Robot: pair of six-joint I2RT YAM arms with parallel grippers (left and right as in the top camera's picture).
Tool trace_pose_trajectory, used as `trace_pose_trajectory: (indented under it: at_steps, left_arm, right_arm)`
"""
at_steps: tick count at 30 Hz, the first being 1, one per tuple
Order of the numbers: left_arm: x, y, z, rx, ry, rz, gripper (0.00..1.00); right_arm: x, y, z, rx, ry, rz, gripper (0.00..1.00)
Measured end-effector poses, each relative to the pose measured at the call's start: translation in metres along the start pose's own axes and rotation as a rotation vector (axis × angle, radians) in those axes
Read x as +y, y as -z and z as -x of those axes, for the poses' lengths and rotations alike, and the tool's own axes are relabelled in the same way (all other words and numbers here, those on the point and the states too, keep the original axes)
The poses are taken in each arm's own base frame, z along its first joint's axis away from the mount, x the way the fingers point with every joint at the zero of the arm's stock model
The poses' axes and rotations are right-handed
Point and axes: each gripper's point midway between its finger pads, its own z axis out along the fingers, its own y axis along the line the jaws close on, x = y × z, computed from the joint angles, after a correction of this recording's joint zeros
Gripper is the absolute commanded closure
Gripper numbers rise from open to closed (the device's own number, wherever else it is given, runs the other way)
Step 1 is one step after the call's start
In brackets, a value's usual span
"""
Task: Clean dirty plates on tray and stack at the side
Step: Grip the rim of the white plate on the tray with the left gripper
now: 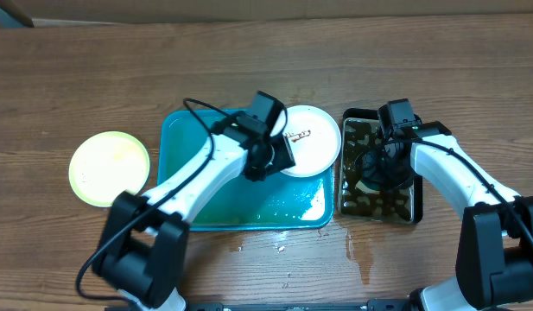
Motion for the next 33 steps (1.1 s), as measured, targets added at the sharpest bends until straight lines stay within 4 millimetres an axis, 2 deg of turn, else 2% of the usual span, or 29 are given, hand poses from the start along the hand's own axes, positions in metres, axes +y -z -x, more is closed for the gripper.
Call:
trace_pose_trajectory:
  at_steps: [3, 7, 8, 11, 14, 17, 22, 28, 30, 33]
  left_arm:
    - [0.005, -0.018, -0.007, 0.032, 0.026, 0.034, 0.43]
    - [0.015, -0.037, -0.009, 0.058, 0.063, 0.074, 0.64]
    - [0.018, -0.041, -0.01, 0.067, 0.072, 0.085, 0.66]
    - [0.021, -0.043, -0.011, 0.073, 0.081, 0.098, 0.8]
    - [0.026, -0.042, -0.012, 0.079, 0.085, 0.114, 0.88]
    - [0.038, -0.039, -0.013, 0.098, 0.112, 0.15, 0.93]
    - [0.053, -0.032, -0.009, 0.117, 0.112, 0.187, 0.96]
    - [0.085, -0.018, -0.004, 0.139, 0.134, 0.274, 0.96]
    - [0.097, -0.013, -0.001, 0.14, 0.137, 0.308, 0.96]
    - [0.111, -0.005, 0.003, 0.132, 0.13, 0.346, 0.96]
  right_arm:
    - [0.0, 0.0, 0.0, 0.001, 0.0, 0.0, 0.96]
    - [0.0, 0.0, 0.0, 0.001, 0.0, 0.0, 0.96]
    - [0.0, 0.0, 0.0, 0.001, 0.0, 0.0, 0.96]
    - [0.0, 0.0, 0.0, 0.001, 0.0, 0.0, 0.96]
    - [0.0, 0.0, 0.0, 0.001, 0.0, 0.0, 0.96]
    - [0.0, 0.0, 0.0, 0.001, 0.0, 0.0, 0.96]
    - [0.0, 0.0, 0.0, 0.001, 0.0, -0.001, 0.96]
    - [0.0, 0.0, -0.002, 0.007, 0.001, 0.0, 0.96]
    - [0.003, 0.0, -0.003, 0.014, 0.011, 0.016, 0.96]
    - [0.017, 0.001, -0.008, 0.044, 0.042, 0.101, 0.96]
